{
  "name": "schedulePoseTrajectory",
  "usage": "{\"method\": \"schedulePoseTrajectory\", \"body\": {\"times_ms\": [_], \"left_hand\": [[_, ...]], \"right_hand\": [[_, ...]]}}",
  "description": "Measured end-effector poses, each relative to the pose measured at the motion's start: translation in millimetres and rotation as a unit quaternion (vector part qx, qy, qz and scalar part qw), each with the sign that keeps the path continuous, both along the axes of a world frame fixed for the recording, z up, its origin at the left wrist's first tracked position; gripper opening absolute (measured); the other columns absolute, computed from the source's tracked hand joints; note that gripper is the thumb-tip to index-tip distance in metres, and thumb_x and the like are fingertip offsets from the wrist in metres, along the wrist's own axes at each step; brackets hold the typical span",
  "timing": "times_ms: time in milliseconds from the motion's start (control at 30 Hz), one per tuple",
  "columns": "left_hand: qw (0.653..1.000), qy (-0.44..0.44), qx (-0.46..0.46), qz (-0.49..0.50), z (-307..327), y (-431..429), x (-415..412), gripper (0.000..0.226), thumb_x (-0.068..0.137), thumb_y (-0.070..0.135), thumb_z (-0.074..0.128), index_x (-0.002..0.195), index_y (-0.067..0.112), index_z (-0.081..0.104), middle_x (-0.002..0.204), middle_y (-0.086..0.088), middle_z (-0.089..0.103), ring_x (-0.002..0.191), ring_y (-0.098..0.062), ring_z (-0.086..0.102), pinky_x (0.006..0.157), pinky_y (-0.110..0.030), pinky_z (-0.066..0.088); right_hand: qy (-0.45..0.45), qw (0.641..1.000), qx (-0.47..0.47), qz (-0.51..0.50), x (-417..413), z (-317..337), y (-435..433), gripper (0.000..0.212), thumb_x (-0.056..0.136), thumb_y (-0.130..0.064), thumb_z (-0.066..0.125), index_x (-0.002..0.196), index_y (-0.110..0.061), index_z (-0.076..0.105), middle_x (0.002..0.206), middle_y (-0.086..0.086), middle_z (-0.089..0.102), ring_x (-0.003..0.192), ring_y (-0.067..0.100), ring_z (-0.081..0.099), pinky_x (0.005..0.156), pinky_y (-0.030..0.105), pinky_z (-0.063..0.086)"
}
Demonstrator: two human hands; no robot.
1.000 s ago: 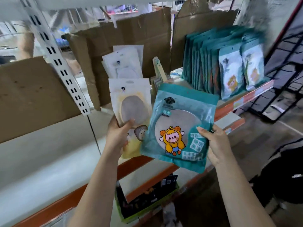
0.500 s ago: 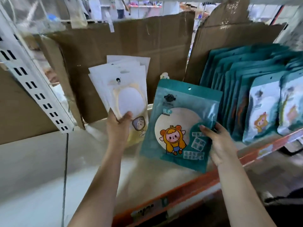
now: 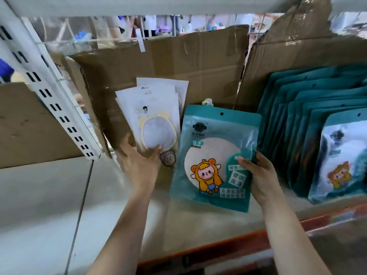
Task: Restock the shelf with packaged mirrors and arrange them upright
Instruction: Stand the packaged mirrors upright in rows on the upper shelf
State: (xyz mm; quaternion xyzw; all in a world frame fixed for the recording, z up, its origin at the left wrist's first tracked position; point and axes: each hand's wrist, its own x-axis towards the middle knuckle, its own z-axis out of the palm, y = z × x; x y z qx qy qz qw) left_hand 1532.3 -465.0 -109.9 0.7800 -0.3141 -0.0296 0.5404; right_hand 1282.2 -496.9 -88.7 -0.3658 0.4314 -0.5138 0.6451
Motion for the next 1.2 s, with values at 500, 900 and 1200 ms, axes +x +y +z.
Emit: {"method": "schedulePoseTrajectory", "body": {"times_ms": [500, 900, 1200], "left_hand": [[0.900, 0.170, 0.070, -0.396, 60, 10, -78, 0.033, 0.080, 0.055, 0.062, 0.104, 0.039, 0.045, 0.097, 0.023, 0.059, 0.086, 0.010, 0.058, 0.074, -0.016, 0.047], [0.896, 0.063, 0.106, -0.427, 61, -20, -196, 0.023, 0.084, 0.025, 0.068, 0.098, 0.030, 0.051, 0.086, 0.024, 0.054, 0.079, 0.009, 0.051, 0.063, -0.006, 0.045], [0.910, -0.053, 0.119, -0.394, 45, -49, -293, 0.035, 0.082, 0.038, 0.069, 0.112, 0.023, 0.062, 0.108, 0.015, 0.065, 0.096, -0.007, 0.060, 0.080, -0.022, 0.051]], "right_hand": [[0.029, 0.998, -0.058, 0.026, -32, 21, -14, 0.018, 0.074, -0.001, 0.065, 0.090, -0.010, 0.061, 0.074, -0.001, 0.072, 0.071, 0.016, 0.068, 0.069, 0.031, 0.058], [0.204, 0.964, -0.160, -0.056, -155, 44, -30, 0.016, 0.085, -0.001, 0.062, 0.092, -0.015, 0.061, 0.085, 0.003, 0.070, 0.079, 0.020, 0.068, 0.074, 0.036, 0.055], [0.292, 0.941, -0.145, -0.086, -255, 38, -62, 0.014, 0.088, -0.008, 0.061, 0.096, -0.018, 0.057, 0.092, -0.006, 0.065, 0.088, 0.014, 0.062, 0.091, 0.041, 0.050]]}}
